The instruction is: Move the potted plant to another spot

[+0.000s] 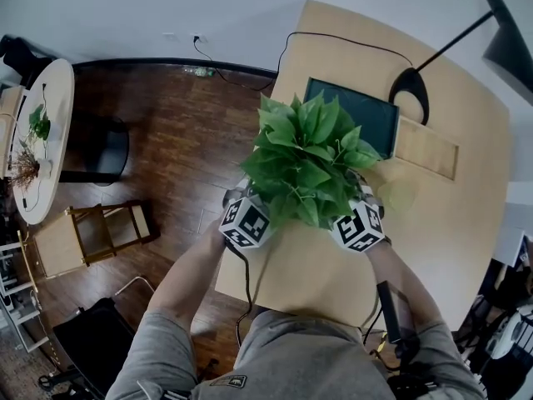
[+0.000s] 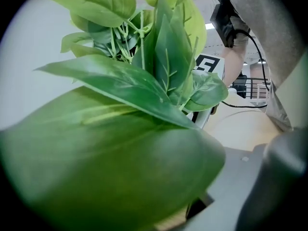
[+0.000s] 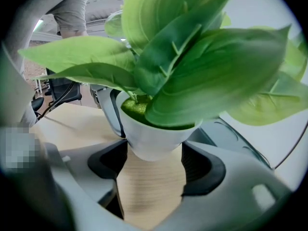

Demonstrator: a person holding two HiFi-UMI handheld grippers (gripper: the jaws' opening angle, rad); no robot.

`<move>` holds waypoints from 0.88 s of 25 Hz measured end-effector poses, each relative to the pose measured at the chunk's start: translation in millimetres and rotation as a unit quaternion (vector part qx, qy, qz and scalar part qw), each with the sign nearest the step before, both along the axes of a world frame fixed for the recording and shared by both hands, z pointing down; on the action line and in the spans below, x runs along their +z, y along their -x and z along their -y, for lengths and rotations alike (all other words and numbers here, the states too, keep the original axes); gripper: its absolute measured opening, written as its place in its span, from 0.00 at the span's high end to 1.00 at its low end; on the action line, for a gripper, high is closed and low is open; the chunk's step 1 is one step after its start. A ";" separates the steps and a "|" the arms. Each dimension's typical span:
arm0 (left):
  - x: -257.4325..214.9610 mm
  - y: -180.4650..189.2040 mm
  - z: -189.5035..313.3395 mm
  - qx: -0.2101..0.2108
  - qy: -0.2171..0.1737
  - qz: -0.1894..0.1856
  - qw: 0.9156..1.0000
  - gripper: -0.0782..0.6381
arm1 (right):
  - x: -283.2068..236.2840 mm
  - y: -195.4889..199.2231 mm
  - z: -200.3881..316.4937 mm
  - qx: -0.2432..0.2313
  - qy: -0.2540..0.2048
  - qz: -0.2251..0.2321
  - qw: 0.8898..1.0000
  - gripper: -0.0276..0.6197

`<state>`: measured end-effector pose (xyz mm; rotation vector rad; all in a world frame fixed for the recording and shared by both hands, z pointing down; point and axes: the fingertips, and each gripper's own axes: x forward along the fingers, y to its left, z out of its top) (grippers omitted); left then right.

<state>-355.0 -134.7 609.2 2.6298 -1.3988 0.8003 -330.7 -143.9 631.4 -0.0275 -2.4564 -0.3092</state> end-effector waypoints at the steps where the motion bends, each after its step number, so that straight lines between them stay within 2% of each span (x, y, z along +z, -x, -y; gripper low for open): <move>1: -5.2 -0.6 -1.1 0.003 -0.002 0.002 1.000 0.36 | -4.9 -0.6 -1.0 0.003 -0.002 0.002 1.000 0.40; 13: -88.8 -40.5 -10.3 0.039 -0.038 0.008 0.998 0.36 | -85.3 -39.6 -11.6 0.042 -0.022 0.018 0.999 0.40; 22: -125.4 -97.8 -2.1 0.082 -0.066 0.005 0.994 0.36 | -125.7 -95.3 -4.9 0.079 -0.041 0.019 0.996 0.40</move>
